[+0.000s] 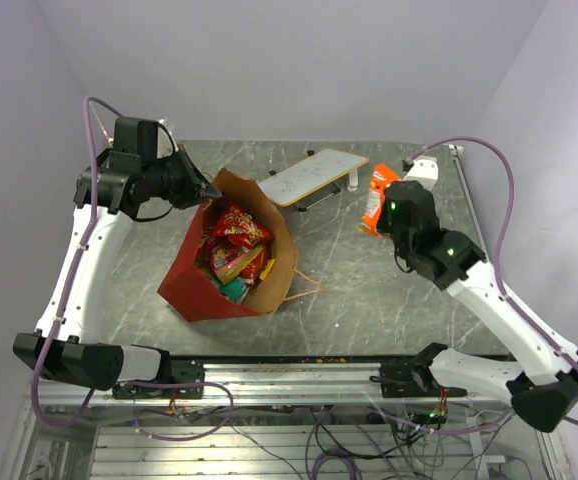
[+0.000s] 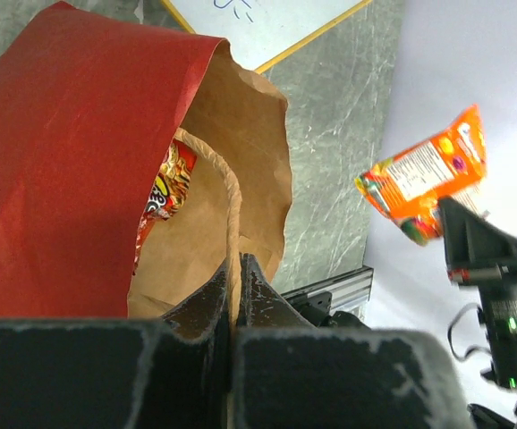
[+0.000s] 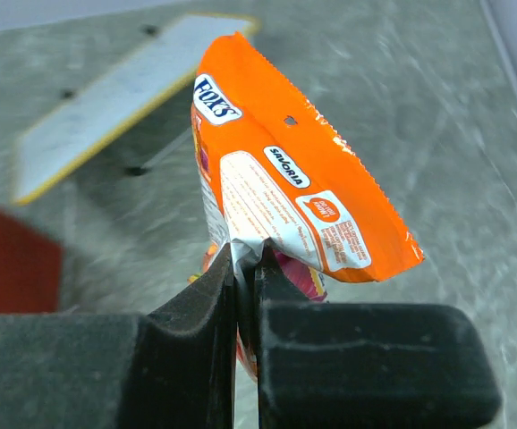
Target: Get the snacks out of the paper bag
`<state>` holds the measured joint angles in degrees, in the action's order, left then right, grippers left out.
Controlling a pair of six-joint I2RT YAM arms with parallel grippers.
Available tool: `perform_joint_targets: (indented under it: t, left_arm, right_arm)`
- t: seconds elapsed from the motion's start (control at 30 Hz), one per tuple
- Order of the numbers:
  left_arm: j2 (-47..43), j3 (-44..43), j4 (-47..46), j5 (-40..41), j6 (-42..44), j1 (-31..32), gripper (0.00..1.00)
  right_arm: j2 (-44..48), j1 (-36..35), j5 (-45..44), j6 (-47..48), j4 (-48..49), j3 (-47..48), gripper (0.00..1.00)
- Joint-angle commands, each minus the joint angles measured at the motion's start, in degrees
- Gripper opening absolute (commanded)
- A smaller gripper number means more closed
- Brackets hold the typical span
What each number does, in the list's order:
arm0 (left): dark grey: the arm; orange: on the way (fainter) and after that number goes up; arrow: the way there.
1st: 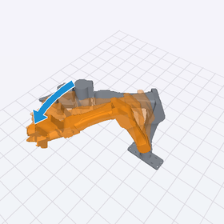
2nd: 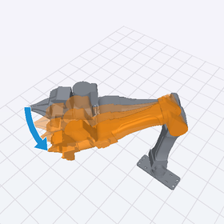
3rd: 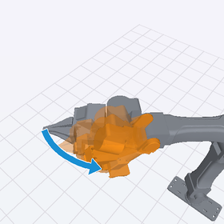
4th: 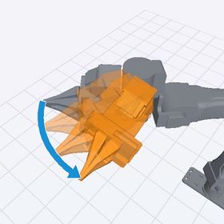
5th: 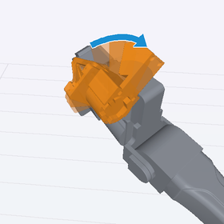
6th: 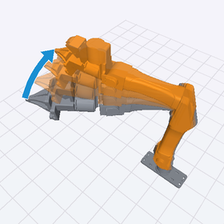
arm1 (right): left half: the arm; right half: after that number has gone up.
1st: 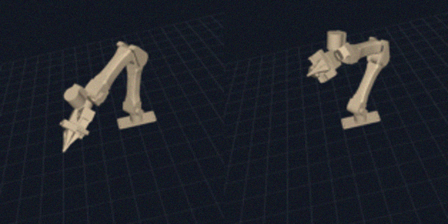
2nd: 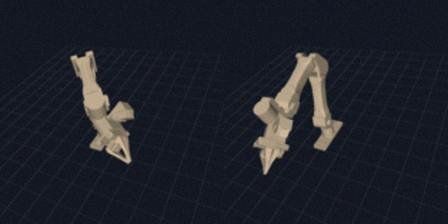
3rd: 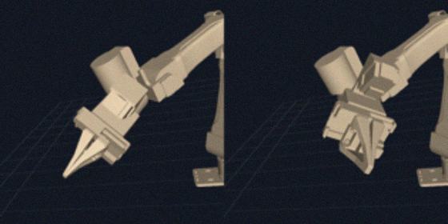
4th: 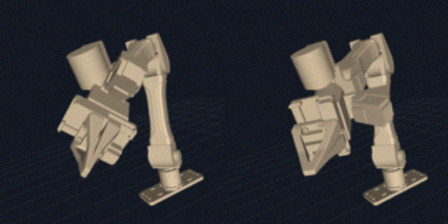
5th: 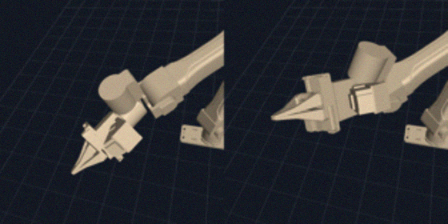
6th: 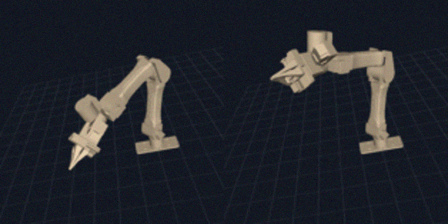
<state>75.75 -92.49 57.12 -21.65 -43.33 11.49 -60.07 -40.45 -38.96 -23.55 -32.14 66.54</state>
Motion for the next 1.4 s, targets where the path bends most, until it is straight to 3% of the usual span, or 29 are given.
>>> perform_joint_targets:
  t: [0.0, 0.13, 0.53, 0.83, 0.87, 0.97, 1.0, 1.17, 1.37]
  left_arm:
    - [0.7, -1.7, -1.8, -2.9, -0.1, -0.1, 0.07]
    - [0.8, -1.9, -1.6, -3.5, 0.5, -0.1, 0.07]
    - [-2.7, 4.3, -4.2, -8.2, -1.5, -0.1, 0.07]
    - [-3.5, 5.7, -3.7, -10.5, -1.2, -0.1, 0.07]
    - [-3.4, 5.6, -3.4, -10.4, -0.9, -0.1, 0.07]
    - [-2.7, 6.1, -4.2, -10.4, -0.9, -0.1, 0.07]
    - [-2.5, 6.3, -5.1, -10.4, -1.3, -0.1, 0.07]
    - [-1.5, 5.8, -7.7, -11.7, -3.2, -0.1, 0.07]
    - [-0.3, 5.8, -7.0, -11.6, -1.4, 0.0, 0.07]
  right_arm:
    - [-3.0, 13.7, 7.0, -9.5, -2.0, -2.1, 0.00]
    - [-5.9, 23.8, 14.7, -17.0, 0.4, -5.4, 0.00]
    - [-20.3, 33.6, 28.7, -30.1, 10.6, -8.1, 0.00]
    - [-20.7, 37.4, 30.7, -28.1, 25.9, -17.8, 0.00]
    - [-20.8, 38.1, 31.3, -28.4, 25.5, -19.2, 0.05]
    - [-20.5, 40.4, 32.9, -26.7, 20.1, -22.2, 0.36]
    - [-19.8, 40.8, 32.6, -25.0, 17.5, -23.0, 0.43]
    - [-11.5, 42.5, 28.8, -20.2, 8.2, -26.6, 0.52]
    - [-7.6, 42.4, 29.9, -15.0, 2.1, -22.5, 0.57]
